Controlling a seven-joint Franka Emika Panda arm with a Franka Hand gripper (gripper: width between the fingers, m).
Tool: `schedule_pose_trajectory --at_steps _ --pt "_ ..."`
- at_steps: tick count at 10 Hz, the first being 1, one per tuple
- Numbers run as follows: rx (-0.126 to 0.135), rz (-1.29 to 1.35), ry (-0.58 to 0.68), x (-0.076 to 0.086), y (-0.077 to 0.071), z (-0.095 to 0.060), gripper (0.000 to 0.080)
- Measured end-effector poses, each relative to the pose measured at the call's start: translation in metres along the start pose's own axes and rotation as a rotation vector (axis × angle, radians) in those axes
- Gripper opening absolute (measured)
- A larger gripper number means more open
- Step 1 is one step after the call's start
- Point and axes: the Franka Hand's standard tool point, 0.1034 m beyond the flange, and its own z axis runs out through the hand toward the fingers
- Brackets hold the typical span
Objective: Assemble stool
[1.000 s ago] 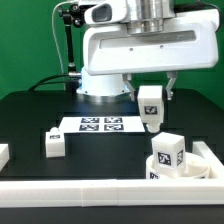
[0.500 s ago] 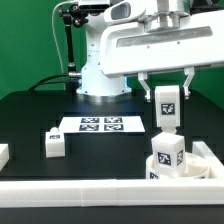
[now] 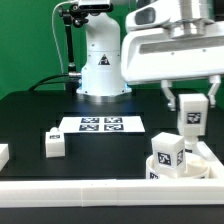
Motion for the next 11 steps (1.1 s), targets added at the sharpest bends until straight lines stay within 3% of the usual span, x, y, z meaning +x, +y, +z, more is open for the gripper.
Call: schedule_pose_trajectory --at_steps 5,8,11 --pt "-0.001 0.0 -0.011 0.001 -0.001 0.001 0.034" --pt "-0.012 -0.087 -0.015 0.0 -0.01 0.014 0.034" --pt "-0.015 -0.099 -0.019 -0.001 -0.007 0.017 0.034"
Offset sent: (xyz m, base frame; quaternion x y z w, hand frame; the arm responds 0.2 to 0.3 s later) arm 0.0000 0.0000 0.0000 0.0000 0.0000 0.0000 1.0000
